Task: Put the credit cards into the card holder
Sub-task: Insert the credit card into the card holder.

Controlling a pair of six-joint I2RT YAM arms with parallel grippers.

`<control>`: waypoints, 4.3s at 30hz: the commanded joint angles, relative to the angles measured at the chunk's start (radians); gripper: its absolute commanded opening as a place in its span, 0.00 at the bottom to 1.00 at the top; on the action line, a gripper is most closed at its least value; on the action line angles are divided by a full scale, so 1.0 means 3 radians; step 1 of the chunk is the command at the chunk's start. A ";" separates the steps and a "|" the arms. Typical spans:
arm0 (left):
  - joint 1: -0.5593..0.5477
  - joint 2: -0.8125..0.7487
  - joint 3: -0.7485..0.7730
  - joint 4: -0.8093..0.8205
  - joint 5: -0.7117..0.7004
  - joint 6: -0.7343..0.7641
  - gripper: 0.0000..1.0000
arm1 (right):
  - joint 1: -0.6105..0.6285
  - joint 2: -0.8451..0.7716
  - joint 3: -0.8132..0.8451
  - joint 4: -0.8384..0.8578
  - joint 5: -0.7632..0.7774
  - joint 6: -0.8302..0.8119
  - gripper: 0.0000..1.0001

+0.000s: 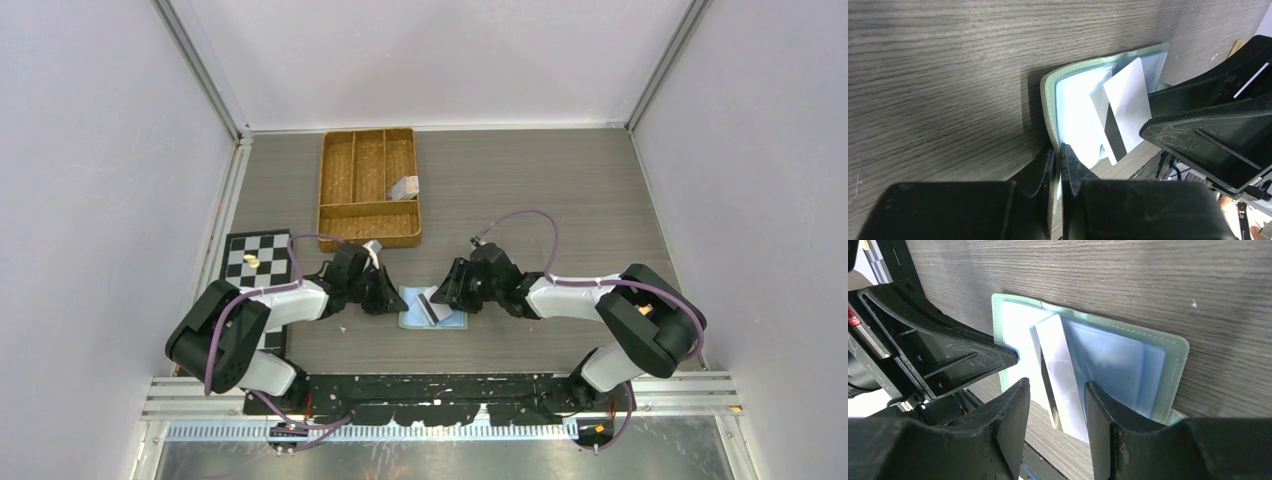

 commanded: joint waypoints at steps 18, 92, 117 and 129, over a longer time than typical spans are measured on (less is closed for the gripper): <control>-0.0070 -0.0117 -0.0083 -0.0081 -0.0037 -0.0001 0.05 | 0.0107 0.0122 0.0007 -0.0275 0.0311 -0.0160 0.04; -0.0337 -0.0218 -0.0421 0.0372 -0.0243 -0.0368 0.00 | 0.0679 0.0111 -0.0149 -0.0274 0.1748 0.0197 0.01; -0.0453 -0.0220 -0.0536 0.0617 -0.0222 -0.0491 0.00 | 0.0938 0.0156 -0.0239 0.0012 0.1993 0.0311 0.01; -0.0453 -0.0271 -0.0541 0.0606 -0.0222 -0.0472 0.05 | 0.1044 -0.0015 -0.0116 -0.0437 0.2136 0.0219 0.26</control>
